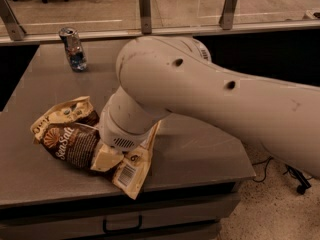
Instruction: Pick brown chip bag
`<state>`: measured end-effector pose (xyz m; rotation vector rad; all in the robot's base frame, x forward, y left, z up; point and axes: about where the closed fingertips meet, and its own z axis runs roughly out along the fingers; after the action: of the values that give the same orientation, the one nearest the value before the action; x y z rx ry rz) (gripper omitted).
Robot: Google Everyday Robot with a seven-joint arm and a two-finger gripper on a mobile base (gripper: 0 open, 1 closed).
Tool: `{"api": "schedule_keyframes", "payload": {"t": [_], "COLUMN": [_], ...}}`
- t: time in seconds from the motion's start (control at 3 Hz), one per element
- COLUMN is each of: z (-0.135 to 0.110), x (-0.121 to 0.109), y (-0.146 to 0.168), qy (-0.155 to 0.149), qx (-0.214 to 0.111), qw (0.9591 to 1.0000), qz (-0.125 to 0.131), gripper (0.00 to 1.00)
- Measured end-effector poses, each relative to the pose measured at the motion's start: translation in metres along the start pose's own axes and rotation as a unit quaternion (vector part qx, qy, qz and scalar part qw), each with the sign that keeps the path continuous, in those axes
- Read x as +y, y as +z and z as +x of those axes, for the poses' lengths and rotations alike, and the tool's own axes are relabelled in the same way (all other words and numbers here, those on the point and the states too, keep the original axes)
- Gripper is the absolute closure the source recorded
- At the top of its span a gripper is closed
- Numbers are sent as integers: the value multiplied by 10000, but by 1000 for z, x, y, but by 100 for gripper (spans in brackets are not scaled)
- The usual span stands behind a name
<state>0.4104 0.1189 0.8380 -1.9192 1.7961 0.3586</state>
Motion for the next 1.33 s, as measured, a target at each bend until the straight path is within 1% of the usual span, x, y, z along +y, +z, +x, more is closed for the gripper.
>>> {"api": "schedule_keyframes", "payload": {"t": [0.33, 0.67, 1.0, 1.33], "z": [-2, -2, -10, -28], "x": [-1, -1, -11, -34], "y": [-3, -3, -33, -103], "qy": [0, 0, -43, -170], "qx": [-1, -1, -289, -905], "qw": [10000, 10000, 9995, 9955], "qz": [1, 1, 90, 233], "gripper": [100, 100, 100, 100]}}
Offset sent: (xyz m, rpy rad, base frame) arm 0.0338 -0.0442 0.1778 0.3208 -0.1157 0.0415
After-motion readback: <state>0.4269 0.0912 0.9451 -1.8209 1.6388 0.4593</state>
